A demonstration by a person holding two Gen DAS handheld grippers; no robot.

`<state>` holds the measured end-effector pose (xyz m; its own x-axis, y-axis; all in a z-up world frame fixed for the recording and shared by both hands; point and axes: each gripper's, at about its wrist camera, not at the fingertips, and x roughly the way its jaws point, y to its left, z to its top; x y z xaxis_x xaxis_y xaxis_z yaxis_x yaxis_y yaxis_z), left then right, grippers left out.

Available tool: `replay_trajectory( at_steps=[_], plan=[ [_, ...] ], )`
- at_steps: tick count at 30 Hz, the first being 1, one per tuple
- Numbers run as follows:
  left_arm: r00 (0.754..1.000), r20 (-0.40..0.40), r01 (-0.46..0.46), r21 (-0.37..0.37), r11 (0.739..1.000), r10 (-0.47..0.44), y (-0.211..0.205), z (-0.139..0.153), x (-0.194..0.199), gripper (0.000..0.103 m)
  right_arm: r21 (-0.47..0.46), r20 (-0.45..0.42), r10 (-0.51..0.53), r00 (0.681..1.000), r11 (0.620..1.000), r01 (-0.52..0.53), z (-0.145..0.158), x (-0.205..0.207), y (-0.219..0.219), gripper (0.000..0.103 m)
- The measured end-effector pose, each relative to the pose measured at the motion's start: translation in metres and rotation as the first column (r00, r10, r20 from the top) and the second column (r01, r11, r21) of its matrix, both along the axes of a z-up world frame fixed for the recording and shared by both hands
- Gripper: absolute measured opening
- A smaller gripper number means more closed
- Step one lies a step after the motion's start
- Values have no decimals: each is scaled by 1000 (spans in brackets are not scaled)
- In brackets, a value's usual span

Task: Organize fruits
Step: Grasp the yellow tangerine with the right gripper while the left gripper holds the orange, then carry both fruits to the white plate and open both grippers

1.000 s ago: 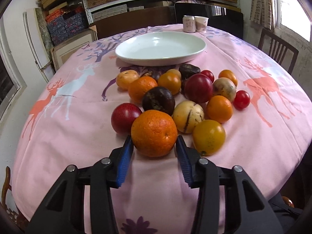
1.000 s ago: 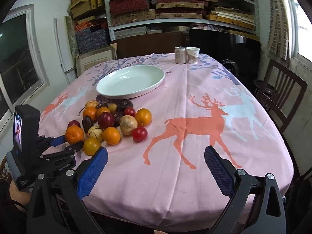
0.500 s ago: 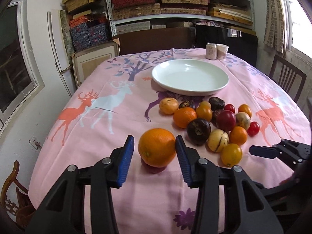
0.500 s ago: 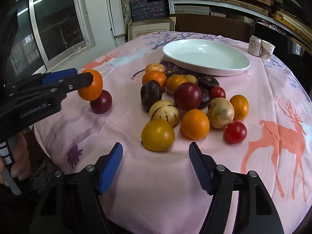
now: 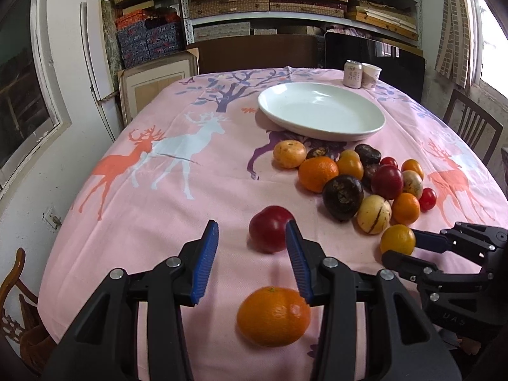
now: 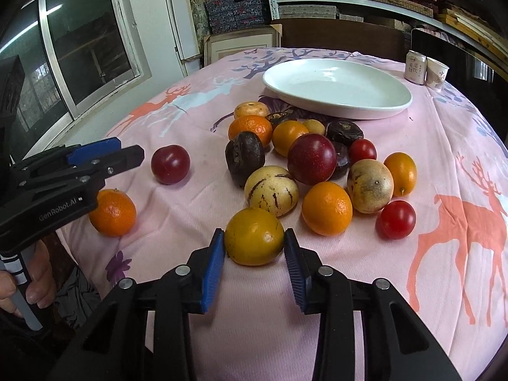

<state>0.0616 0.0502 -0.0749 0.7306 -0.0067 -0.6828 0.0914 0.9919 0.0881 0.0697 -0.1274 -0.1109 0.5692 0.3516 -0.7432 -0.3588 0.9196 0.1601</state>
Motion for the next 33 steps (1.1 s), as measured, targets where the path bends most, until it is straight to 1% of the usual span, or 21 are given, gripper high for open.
replay_trajectory(
  at_steps=[4, 5, 6, 8, 9, 10, 12, 13, 14, 16, 18, 21, 23, 24, 25, 28, 30, 31, 32, 33],
  plan=[
    [999, -29, 22, 12, 1000, -22, -6, -10, -8, 43, 11, -2, -3, 1000, 1000, 3, 1, -2, -4, 38],
    [999, -38, 28, 11, 1000, -27, -6, -12, -11, 45, 9, -3, -4, 1000, 1000, 4, 1, -2, -5, 38],
    [998, -47, 39, 9, 999, -39, -6, -14, -15, 51, 10, -3, -4, 1000, 1000, 4, 1, -4, -6, 38],
    [999, -37, 40, 32, 999, -39, -6, -19, -21, 77, 13, -1, -6, 1000, 1000, 6, 1, -4, -7, 38],
    [999, -24, 29, 50, 998, -27, -4, -23, -22, 80, 16, -1, -7, 1000, 1000, 7, 1, -5, -8, 38],
    [1000, -23, 19, 53, 998, -18, -2, -25, -21, 80, 18, 0, -7, 1000, 1000, 7, 1, -4, -8, 38],
    [1000, -22, -3, 30, 1000, 3, 3, -28, -14, 78, 17, 0, -9, 1000, 1000, 9, 0, -4, -7, 38],
    [1000, -15, 1, 10, 1000, -1, 5, -27, -10, 65, 18, 2, -8, 1000, 1000, 8, 0, -5, -7, 38],
    [1000, -18, 13, -4, 1000, -13, 6, -27, -6, 50, 20, 1, -8, 1000, 1000, 8, 0, -5, -8, 38],
    [1000, -18, 10, 22, 1000, -9, 5, -29, 5, 45, 22, -2, -7, 1000, 1000, 7, -1, -5, -9, 38],
    [1000, -10, 11, 19, 1000, -11, 6, -29, 14, 45, 20, -1, -5, 1000, 1000, 5, -1, -6, -9, 38],
    [1000, -19, 13, 10, 1000, -13, 6, -27, 22, 45, 26, -3, -4, 1000, 1000, 4, -1, -7, -10, 38],
    [999, -22, 28, 52, 998, -27, 0, -27, 24, 46, 33, -8, -3, 1000, 999, 4, -1, -6, -11, 39],
    [999, -28, 29, 61, 998, -27, -1, -27, 25, 46, 40, -16, -4, 1000, 999, 4, -1, -5, -11, 39],
    [999, -42, 23, 60, 998, -21, 0, -28, 29, 48, 52, -27, -6, 1000, 999, 7, -1, -4, -13, 39],
    [997, -76, 10, 20, 1000, -8, 7, -32, 39, 57, 49, -22, -4, 1000, 999, 5, -1, -4, -14, 39],
    [996, -86, -5, 16, 1000, 6, 9, -37, 45, 59, 62, -27, -8, 1000, 998, 10, -2, -5, -16, 39],
    [996, -86, -4, 6, 1000, 5, 9, -37, 46, 55, 62, -27, -8, 1000, 998, 10, -1, -5, -16, 39],
    [997, -81, 4, -3, 1000, -4, 8, -36, 46, 46, 59, -25, -7, 1000, 998, 9, -1, -6, -16, 39],
    [997, -77, 3, 0, 1000, -3, 8, -36, 46, 46, 56, -22, -6, 1000, 998, 7, -1, -7, -16, 39]
  ],
)
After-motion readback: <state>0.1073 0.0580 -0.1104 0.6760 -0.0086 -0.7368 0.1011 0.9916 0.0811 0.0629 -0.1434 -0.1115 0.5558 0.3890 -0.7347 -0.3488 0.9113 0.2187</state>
